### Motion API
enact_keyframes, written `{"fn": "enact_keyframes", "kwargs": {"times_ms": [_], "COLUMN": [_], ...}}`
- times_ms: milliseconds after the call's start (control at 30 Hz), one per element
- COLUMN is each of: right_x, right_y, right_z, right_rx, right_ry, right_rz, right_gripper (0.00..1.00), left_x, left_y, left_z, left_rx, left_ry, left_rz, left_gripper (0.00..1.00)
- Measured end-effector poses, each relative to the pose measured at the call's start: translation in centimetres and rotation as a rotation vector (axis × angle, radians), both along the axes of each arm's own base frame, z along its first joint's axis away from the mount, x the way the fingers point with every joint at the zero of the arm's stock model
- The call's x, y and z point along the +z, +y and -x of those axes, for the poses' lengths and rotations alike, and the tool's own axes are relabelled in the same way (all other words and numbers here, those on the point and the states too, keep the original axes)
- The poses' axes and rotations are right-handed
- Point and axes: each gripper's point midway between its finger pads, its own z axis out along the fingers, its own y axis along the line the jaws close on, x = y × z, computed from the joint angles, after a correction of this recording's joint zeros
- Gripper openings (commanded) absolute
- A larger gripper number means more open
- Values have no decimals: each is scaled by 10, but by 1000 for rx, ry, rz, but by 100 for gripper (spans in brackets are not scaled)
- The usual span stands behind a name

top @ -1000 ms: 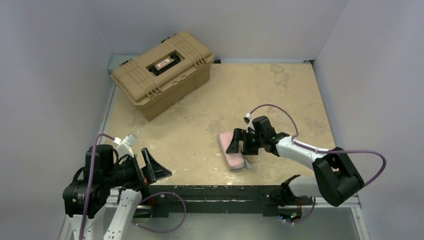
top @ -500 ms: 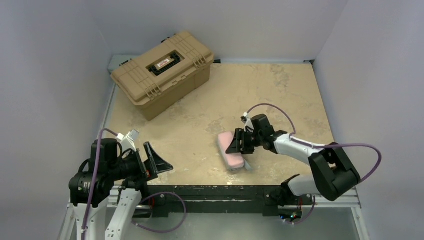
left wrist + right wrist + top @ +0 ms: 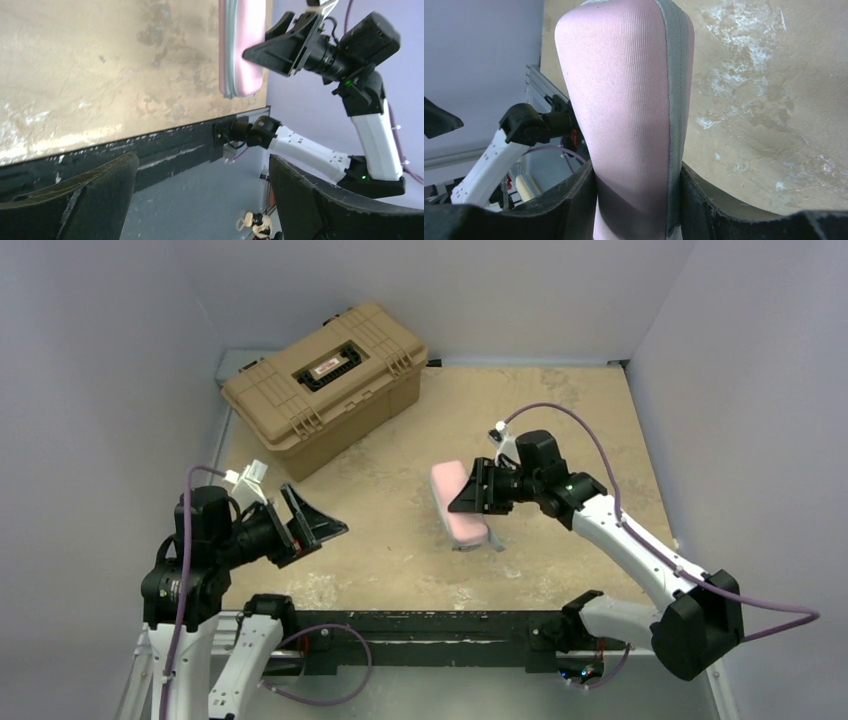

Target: Open the umbrella

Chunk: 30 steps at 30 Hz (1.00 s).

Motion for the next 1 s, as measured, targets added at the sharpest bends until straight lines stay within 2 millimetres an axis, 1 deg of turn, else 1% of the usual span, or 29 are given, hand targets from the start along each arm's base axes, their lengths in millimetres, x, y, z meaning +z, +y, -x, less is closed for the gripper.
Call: {"fn": "enact_keyframes", "kwargs": {"times_ms": [167,233,300,367,433,600,667,767,867,1000], "right_x": [37,52,68,84,95,123,133,152,167,174], "right_y": [5,9,12,16,19,28,31,33,35,37], "right_z": [-3,-6,-8,-9,-8,-5,-3,0,3,5], "right_rx": [-6,-7,-5,2,8,35,47,65,79,85], "right_ry": [-17,-38,-55,-66,-71,-68,-71,-83,-92,-85], "right_rz": [-47,-72,-99,-135,-159,-222,-245,-283,-313,-333], "right_gripper": [32,32,31,32,32,32,33,34,34,34], "left_x": [21,24,24,22,22,30,33,45,65,99], "left_y": [-4,-6,-12,-26,-40,-82,-92,-106,-115,-129], "left_z": [-26,-35,-41,-48,-55,-89,-101,-118,-131,-142], "left_rx": [39,49,36,3,-28,-66,-66,-54,-39,-45], "left_ry": [-83,-101,-113,-122,-126,-188,-208,-265,-324,-414], "left_rz": [58,69,73,76,77,70,67,76,103,141], "left_gripper": [100,100,100,100,100,100,100,100,100,98]}}
